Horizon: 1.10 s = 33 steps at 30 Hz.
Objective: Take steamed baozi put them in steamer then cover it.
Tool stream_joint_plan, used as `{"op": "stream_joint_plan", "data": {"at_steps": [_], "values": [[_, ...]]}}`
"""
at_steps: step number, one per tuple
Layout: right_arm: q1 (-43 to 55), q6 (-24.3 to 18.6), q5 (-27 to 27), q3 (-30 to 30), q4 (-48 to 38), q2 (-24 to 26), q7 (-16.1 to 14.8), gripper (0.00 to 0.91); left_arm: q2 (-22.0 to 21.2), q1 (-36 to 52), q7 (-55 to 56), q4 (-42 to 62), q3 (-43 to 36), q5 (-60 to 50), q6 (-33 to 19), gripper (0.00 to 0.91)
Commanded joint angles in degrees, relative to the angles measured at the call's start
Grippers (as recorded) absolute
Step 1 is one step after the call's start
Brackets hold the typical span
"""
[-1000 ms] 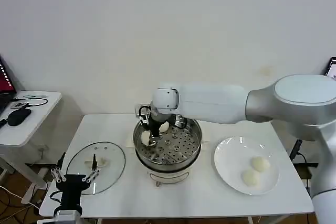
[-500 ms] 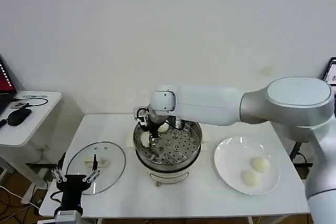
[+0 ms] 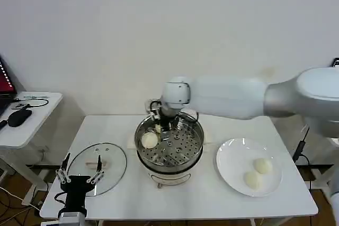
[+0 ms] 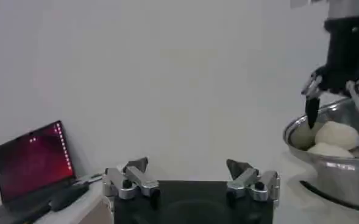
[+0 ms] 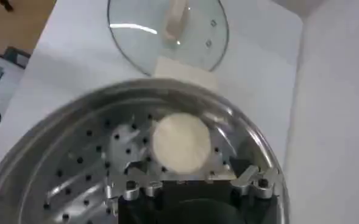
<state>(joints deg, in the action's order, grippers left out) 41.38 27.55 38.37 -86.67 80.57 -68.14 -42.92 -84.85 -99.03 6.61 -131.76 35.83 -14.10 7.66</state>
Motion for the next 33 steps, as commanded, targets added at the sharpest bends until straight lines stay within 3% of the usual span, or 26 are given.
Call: {"op": "stream_joint_plan", "data": {"at_steps": [1, 6, 9, 11, 13, 16, 18, 19, 20, 21, 33], "values": [[8.10, -2.87, -6.77, -4.53, 16.63, 23.76, -0.93, 0.907, 0.06, 0.13, -0.04, 0.34, -0.55, -0.54, 0.08, 0.907], [5.38, -7.18, -16.51, -3.90, 21.22, 38.61, -2.93, 0.907, -0.36, 0.14, -0.02, 1.17, -1.87, -2.34, 0.09, 0.907], [3.32, -8.75, -22.07, -3.29, 22.99, 43.81, -3.02, 0.907, -0.41, -0.24, 0.05, 1.65, -2.51, -3.10, -0.01, 0.907], [2.40, -11.94, -29.91, -3.09, 23.92, 46.67, -3.60, 0.907, -0.38, -0.29, 0.12, 2.52, -2.61, -3.56, -0.16, 0.907], [1.01, -13.02, -33.55, -2.84, 25.18, 50.21, -3.33, 0.907, -0.36, -0.38, 0.28, 3.60, -2.68, -4.27, -0.42, 0.907], [-5.44, -15.81, -38.51, 2.80, 26.14, 55.15, -3.23, 0.907, -0.35, -0.89, 0.50, 4.75, -2.93, -5.01, -0.98, 0.907], [-13.82, -17.24, -41.50, 9.98, 26.39, 57.94, -3.07, 0.907, -0.39, -1.14, 0.64, 5.39, -3.22, -5.56, -1.29, 0.907], [-16.27, -17.99, -42.29, 11.66, 26.41, 58.48, -2.77, 0.907, -0.39, -1.18, 0.65, 5.58, -3.34, -5.75, -1.34, 0.907], [-27.64, -17.89, -43.03, 22.62, 26.55, 60.31, -1.77, 0.907, -0.40, -1.28, 0.70, 5.85, -3.66, -6.25, -1.39, 0.907], [-29.57, -18.08, -43.80, 24.01, 26.52, 60.83, -1.65, 0.907, -0.39, -1.34, 0.74, 5.92, -3.85, -6.54, -1.39, 0.907], [-40.56, -19.08, -48.97, 27.58, 25.84, 61.93, 1.49, 0.907, -0.42, -2.04, 0.79, 6.76, -5.52, -9.14, -1.40, 0.907]]}}
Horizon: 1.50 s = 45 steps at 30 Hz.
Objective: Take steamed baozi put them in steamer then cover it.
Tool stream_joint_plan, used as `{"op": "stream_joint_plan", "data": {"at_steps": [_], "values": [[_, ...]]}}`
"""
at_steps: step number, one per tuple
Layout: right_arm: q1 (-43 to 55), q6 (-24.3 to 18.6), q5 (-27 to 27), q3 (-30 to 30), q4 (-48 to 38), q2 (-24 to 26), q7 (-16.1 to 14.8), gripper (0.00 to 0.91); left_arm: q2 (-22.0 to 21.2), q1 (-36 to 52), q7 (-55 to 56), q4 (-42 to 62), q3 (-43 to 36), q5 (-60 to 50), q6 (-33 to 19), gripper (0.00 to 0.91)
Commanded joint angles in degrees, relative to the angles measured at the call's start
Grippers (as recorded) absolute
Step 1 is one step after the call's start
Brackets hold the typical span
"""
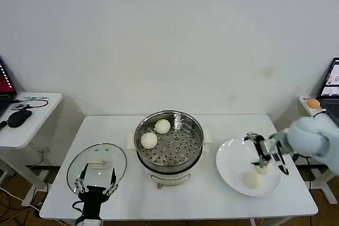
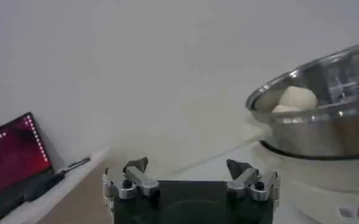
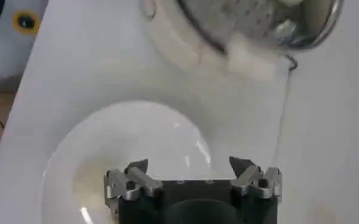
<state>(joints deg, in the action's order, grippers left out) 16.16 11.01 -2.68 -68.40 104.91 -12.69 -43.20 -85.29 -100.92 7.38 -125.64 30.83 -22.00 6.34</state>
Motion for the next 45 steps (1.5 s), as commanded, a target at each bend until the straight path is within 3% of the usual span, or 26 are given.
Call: {"op": "stream_joint_plan", "data": {"at_steps": [1, 5, 6, 9, 10, 15, 25, 29, 39, 45], "values": [[-16.71, -2.51, -8.15, 10.17, 1.28, 6.30, 1.82, 0.907, 0.03, -0.22, 0.01, 0.69, -0.58, -1.37, -0.14, 0.907], [-20.18, -2.29, -8.78, 12.14, 0.14, 4.32, 2.68, 0.907, -0.02, -0.30, -0.07, 0.85, -0.39, -1.41, -0.15, 0.907], [-29.05, -2.39, -9.40, 22.64, -0.39, 3.31, 2.57, 0.907, 0.00, -0.33, -0.09, 0.87, -0.30, -1.38, -0.15, 0.907], [-34.06, -2.44, -10.78, 26.11, -1.48, 1.21, 2.62, 0.907, 0.05, -0.42, -0.22, 0.85, -0.03, -1.67, -0.03, 0.907], [-37.20, -2.27, -10.71, 29.96, -2.09, 0.35, 2.52, 0.907, 0.04, -0.44, -0.22, 0.84, -0.03, -1.72, 0.01, 0.907], [-41.09, -0.96, -10.39, 33.83, -3.22, -1.59, 1.67, 0.907, -0.14, -0.46, -0.37, 0.81, -0.26, -2.44, 0.18, 0.907], [-39.75, 2.46, -6.18, 32.04, -5.14, -3.17, -0.52, 0.907, -0.24, -0.51, -0.31, 1.26, 0.05, -2.29, 0.14, 0.907], [-36.39, 3.90, -4.14, 28.43, -7.16, -4.51, -1.18, 0.907, -0.26, -0.53, -0.31, 1.25, 0.03, -2.33, 0.17, 0.907], [-31.53, 2.65, -3.78, 25.40, -12.41, -8.13, -5.84, 0.907, -0.31, -0.37, -0.31, 1.50, 0.32, -2.14, 0.13, 0.907], [-29.80, 2.60, -3.85, 23.80, -14.70, -9.59, -6.69, 0.907, -0.32, -0.10, -0.36, 1.58, 0.53, -1.95, 0.16, 0.907]]}}
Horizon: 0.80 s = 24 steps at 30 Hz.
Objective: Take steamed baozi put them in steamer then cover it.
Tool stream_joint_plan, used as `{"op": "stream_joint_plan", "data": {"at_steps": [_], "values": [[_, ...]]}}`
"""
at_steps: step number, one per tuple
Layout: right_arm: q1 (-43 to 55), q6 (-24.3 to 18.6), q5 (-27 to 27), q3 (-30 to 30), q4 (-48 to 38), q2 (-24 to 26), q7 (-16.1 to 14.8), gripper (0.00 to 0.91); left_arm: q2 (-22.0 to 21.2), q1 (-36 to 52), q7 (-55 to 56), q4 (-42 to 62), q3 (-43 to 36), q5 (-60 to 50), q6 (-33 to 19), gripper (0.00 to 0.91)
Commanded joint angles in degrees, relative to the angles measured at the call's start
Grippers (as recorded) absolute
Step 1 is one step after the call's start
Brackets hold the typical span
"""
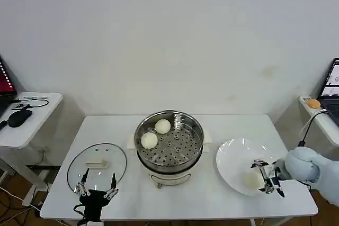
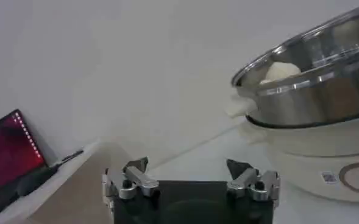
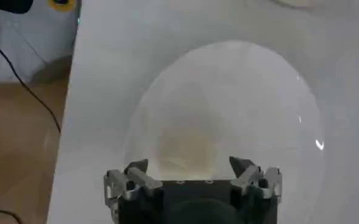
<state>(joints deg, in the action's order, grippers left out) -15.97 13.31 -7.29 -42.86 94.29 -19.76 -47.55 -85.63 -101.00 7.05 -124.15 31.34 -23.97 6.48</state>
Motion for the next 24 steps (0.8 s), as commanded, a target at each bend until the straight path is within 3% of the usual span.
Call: {"op": "stream_joint_plan", "data": {"at_steps": [1, 7, 19, 24], "values": [[2.35, 0.39, 0.86, -1.79, -4.30, -2.71, -2.46, 0.907, -0.01, 0.04, -0.05, 0.18, 0.05, 0.04, 0.03, 0.907], [3.20, 0.68, 0.89, -3.11, -5.46, -3.36, -2.87, 0.887, -0.09, 0.31, -0.07, 0.41, 0.04, 0.04, 0.09, 0.907], [4.91, 1.45, 2.43, -4.96, -6.20, -4.42, -3.60, 0.675, -0.19, 0.55, -0.09, 0.26, -0.05, 0.06, 0.19, 0.907], [5.89, 1.90, 3.11, -5.75, -5.94, -4.54, -4.10, 0.655, -0.24, 0.42, -0.08, 0.12, -0.11, 0.05, 0.17, 0.907]]}}
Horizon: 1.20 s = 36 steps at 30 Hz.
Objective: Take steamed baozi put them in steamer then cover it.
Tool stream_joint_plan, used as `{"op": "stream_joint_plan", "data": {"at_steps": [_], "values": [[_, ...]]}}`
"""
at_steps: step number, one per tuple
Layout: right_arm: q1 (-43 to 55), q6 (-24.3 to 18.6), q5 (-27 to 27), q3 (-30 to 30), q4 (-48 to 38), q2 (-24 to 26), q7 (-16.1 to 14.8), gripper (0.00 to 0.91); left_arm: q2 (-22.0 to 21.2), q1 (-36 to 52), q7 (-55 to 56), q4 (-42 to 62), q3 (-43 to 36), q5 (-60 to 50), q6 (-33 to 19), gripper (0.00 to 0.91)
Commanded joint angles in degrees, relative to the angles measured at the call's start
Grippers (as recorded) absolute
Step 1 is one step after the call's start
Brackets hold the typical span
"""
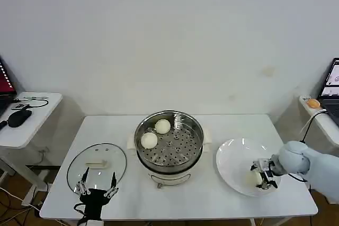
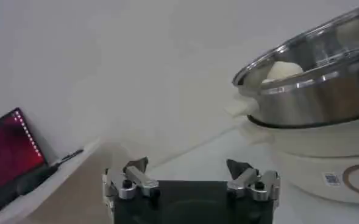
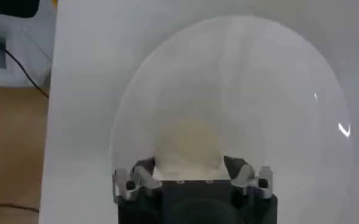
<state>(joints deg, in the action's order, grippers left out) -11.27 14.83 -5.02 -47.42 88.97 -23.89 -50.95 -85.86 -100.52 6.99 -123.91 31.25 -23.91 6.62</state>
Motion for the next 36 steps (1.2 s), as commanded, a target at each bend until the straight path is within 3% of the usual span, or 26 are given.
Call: {"op": "stream_joint_plan", "data": {"at_steps": [1, 16, 25, 32, 36], "values": [[1.43, 0.32, 0.86, -1.34, -0.58, -0.38, -0.88, 0.645, -0.03, -0.11, -0.01, -0.13, -0.01, 0.00, 0.01, 0.907], [9.68, -1.14, 1.87, -2.61, 0.25, 0.85, -5.77, 0.615, 0.06, -0.38, 0.17, -0.61, 0.08, 0.15, -0.21, 0.907], [18.93, -2.56, 5.80, -2.41, 1.62, 1.46, -9.35, 0.615, 0.09, -0.98, 0.40, -1.34, 0.44, 0.31, -0.61, 0.907], [25.62, -7.51, 6.89, -2.87, 0.98, -0.20, -14.33, 0.625, 0.07, -1.18, 0.52, -1.93, 0.98, 0.42, -0.79, 0.907], [29.19, -8.64, 7.47, -3.65, 0.28, -1.96, -15.17, 0.625, 0.04, -1.20, 0.64, -1.91, 1.34, 0.47, -0.95, 0.907]]}}
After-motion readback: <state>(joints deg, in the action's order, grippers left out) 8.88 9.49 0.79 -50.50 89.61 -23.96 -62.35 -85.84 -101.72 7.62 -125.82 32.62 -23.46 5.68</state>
